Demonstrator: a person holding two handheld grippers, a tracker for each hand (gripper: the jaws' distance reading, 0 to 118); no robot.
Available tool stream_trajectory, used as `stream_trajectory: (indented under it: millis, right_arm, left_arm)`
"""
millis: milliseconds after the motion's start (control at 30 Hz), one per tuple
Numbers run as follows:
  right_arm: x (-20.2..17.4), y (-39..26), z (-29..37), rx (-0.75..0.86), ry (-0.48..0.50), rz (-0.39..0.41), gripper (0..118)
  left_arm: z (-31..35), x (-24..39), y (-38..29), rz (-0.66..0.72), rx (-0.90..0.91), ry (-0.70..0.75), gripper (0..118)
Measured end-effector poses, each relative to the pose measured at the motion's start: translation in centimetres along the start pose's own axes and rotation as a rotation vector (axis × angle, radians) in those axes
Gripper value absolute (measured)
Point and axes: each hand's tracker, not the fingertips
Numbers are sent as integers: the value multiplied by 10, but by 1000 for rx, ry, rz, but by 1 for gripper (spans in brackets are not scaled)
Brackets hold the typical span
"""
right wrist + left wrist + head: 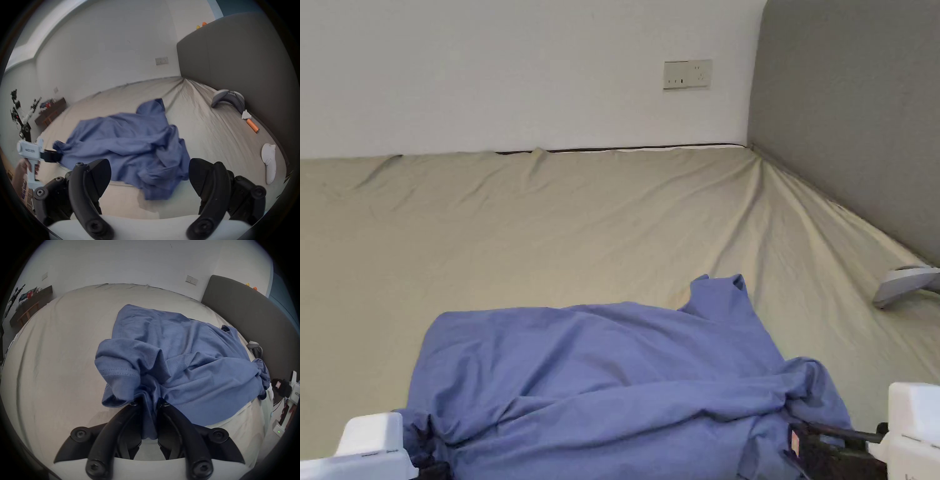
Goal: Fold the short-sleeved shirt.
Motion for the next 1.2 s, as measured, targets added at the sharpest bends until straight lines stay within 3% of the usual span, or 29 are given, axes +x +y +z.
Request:
stream_trajectory:
  millis: [167,233,267,300,333,367,500,633,767,967,1100,1133,1200]
  right_arm:
    - [7,-5,-50,-85,3,-17,98]
    - [8,-5,-64,-114,12,-35,66]
    - [4,-3,-59,-72,-28,-6,12]
    - [2,1,-53,-29,-15,24,11]
    - [3,3,-51,-60,71,-44,11]
    - [0,6,-47,-71,86,-78,11]
    - [-8,14,-12,22,95,-7,10]
    - [-5,15,42,117,227,-115,11]
    - [-14,7,92,149,155,-9,11]
    - [-5,-43,135,99,154,-79,11]
    - [-7,-78,115,-46,60,-70,13]
    - [-11,-83,108,-75,12,-47,21]
    - [-8,-94,95,-84,-80,-33,75]
  left_arm:
    - [1,-4,2,38,-3,-3,12]
    - [3,-9,8,92,-26,-29,12]
    - [8,-12,10,119,-36,-71,12]
    - [13,-14,11,141,-34,-107,12]
    - [19,-17,13,167,-16,-155,12]
    - [26,-18,12,187,18,-213,12]
    - [64,-9,13,157,68,-260,12]
    - [97,-14,12,177,116,-276,12]
    - [136,-14,-6,190,157,-294,12]
    - [174,-11,-71,157,124,-191,12]
    - [154,-15,-119,239,15,-143,13]
    - [147,-15,-127,234,1,-112,20]
    - [138,-13,-136,244,-39,-40,75]
